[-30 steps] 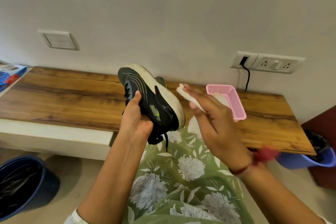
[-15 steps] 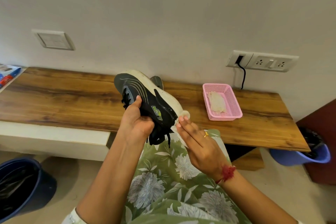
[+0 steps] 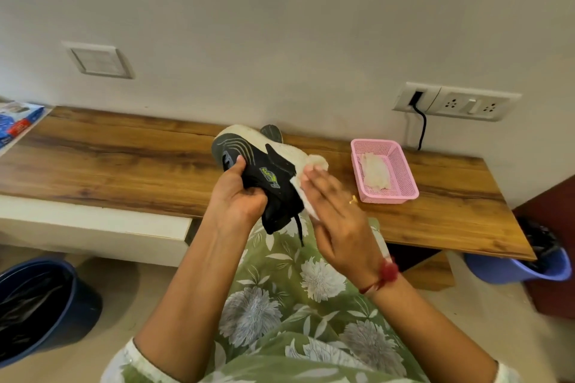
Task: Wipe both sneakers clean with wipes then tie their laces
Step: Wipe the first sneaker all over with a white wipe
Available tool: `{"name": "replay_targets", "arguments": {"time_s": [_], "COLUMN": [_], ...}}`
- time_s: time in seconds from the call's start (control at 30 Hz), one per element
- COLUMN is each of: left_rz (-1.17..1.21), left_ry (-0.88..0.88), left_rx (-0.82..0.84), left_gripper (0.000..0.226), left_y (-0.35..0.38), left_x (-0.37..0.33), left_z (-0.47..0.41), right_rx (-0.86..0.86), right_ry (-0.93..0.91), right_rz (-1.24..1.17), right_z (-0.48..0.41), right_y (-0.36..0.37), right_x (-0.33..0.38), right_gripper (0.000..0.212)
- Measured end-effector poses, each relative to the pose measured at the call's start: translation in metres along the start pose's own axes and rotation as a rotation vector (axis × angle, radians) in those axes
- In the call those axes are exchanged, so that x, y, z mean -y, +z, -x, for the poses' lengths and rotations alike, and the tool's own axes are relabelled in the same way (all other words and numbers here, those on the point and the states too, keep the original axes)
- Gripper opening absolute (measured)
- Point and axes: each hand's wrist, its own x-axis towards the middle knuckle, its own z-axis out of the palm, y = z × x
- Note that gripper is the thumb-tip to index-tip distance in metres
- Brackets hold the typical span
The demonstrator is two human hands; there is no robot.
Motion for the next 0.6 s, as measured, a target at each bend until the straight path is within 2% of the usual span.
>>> {"name": "replay_targets", "arguments": {"time_s": [0.23,0.37,0.43,0.53,0.6], "left_rz": [0.124,0.093,0.085,0.064,0.05], "left_ry": [0.016,0.007,-0.004,-0.03,-0.04], "left_rx": [0.025,0.049,0.042,0.035,0.045], "left_gripper": [0.031,0.034,0.034,0.035,0.035], "left_y": [-0.003,-0.003,-0.002,0.0,0.0], "left_x": [-0.009,-0.007,-0.002,0.001,0.003], "left_z": [-0.004,-0.002,-0.003,-0.006,-0.006], "right_rx": [0.055,-0.17,-0.201,-0.08,-0.012], "right_ry": [-0.029,0.075,0.045,-0.041,-0.059], "right_rz": [-0.011,-0.091,-0.074,-0.015,0.007], "right_z": [0.051,0.039,0.02,0.014,0.029], "right_y": [0.016,-0.001,-0.007,0.003,0.013], "right_x": [-0.008,0.002,0.005,0.001,-0.005], "right_gripper": [0.049,0.039,0.041,0.05,0.047]}}
